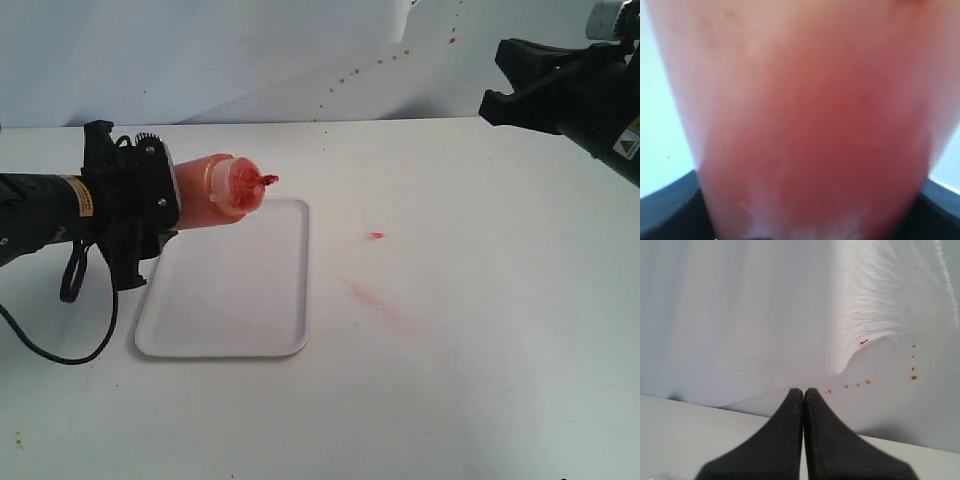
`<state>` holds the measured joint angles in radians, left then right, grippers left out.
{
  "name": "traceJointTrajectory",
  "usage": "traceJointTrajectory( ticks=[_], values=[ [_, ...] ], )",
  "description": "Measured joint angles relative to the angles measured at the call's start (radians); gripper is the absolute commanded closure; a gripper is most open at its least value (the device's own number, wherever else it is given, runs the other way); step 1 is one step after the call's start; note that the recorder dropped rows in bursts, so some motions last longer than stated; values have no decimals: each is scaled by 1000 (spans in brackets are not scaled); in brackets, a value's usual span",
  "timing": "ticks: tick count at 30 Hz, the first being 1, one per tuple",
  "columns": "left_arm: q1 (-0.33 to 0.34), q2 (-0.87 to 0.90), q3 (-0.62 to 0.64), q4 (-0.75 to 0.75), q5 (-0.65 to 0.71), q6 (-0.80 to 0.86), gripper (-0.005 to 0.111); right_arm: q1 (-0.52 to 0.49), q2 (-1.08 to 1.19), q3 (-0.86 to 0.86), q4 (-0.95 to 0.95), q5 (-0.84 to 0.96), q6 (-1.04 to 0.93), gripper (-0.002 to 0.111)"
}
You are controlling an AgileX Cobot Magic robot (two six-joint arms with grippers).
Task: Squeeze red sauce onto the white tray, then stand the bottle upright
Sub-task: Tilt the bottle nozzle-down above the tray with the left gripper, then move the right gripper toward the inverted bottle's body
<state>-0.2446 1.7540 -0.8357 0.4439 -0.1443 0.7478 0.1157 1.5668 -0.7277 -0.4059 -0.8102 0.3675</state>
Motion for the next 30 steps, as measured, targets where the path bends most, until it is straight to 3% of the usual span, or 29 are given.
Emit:
traceJointTrajectory(
  ticks=[6, 9, 14, 20, 22, 27, 30],
  values=[
    [19, 0, 0, -2, -78, 188, 107, 0, 0, 0, -6, 0, 6, 108],
    [65, 0, 0, -7, -173, 275, 107, 0, 0, 0, -8, 0, 9, 108],
    [116, 0, 11, -26, -203, 453, 107, 0, 0, 0, -67, -30, 52, 108],
    [118, 6, 13, -109, -518, 608, 107, 0, 0, 0, -167, -74, 176, 108],
    [118, 6, 13, -155, -543, 734, 107, 0, 0, -23, -239, -54, 273, 108],
    [118, 6, 13, -184, -642, 1020, 107, 0, 18, -169, -703, -11, 722, 108],
    [118, 6, 13, -184, -684, 1111, 107, 0, 28, -175, -745, -17, 753, 108]
  ],
)
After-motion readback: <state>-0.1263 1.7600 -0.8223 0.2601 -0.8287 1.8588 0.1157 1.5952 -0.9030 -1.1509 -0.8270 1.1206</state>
